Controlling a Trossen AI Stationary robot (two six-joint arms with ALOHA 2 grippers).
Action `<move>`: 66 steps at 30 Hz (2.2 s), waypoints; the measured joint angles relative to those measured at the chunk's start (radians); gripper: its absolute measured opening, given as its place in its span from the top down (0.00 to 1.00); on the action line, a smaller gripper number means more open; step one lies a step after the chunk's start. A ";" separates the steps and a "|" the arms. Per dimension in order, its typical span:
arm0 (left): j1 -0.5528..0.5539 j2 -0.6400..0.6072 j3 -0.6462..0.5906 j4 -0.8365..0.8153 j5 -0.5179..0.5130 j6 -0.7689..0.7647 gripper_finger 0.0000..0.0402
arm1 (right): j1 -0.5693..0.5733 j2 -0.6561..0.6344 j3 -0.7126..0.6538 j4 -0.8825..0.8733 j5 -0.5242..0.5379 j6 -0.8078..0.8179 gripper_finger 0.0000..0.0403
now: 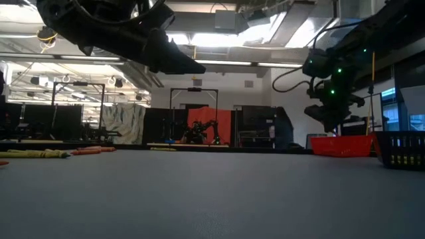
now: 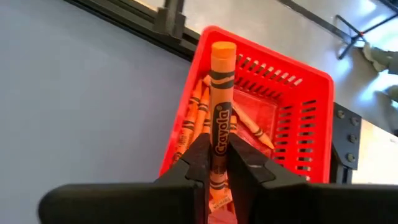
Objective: Sort crayons
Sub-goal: Put the orange crayon into the red basket, then put the yellow green crayon into the black basket
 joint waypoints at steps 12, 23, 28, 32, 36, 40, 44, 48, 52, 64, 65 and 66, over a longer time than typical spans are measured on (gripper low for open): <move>0.000 0.000 0.000 0.000 -0.002 -0.001 0.65 | 0.015 -0.018 0.032 -0.082 0.029 0.017 0.57; 0.012 0.000 0.000 -0.058 -0.134 0.001 0.65 | 0.471 -0.194 0.011 0.195 -0.037 0.018 0.48; 0.074 0.000 0.000 -0.141 -0.146 -0.022 0.65 | 0.666 -0.176 -0.065 0.460 -0.029 -0.021 0.48; 0.163 0.000 0.057 -0.362 -0.137 -0.022 0.65 | 0.781 -0.156 -0.102 0.588 -0.028 -0.027 0.48; 0.274 0.000 0.210 -0.703 -0.122 -0.025 0.65 | 0.850 -0.141 -0.103 0.632 -0.027 -0.039 0.48; 0.409 0.000 0.341 -0.918 -0.096 -0.005 0.65 | 0.888 -0.134 -0.103 0.646 -0.027 -0.059 0.48; 0.543 0.039 0.443 -1.024 -0.003 0.070 0.65 | 0.895 -0.134 -0.103 0.646 -0.027 -0.063 0.48; 0.633 0.139 0.548 -1.107 0.058 0.151 0.65 | 0.892 -0.134 -0.103 0.642 -0.026 -0.069 0.48; 0.695 0.258 0.652 -1.197 0.114 0.226 0.65 | 0.892 -0.134 -0.103 0.639 -0.026 -0.085 0.48; 0.797 0.585 0.943 -1.383 0.178 0.405 0.65 | 0.893 -0.134 -0.103 0.579 -0.027 -0.118 0.48; 0.800 0.601 0.954 -1.392 0.178 0.442 0.65 | 0.893 -0.134 -0.103 0.578 -0.027 -0.125 0.48; 0.803 0.612 0.960 -1.395 0.179 0.479 0.65 | 0.893 -0.134 -0.103 0.576 -0.027 -0.136 0.48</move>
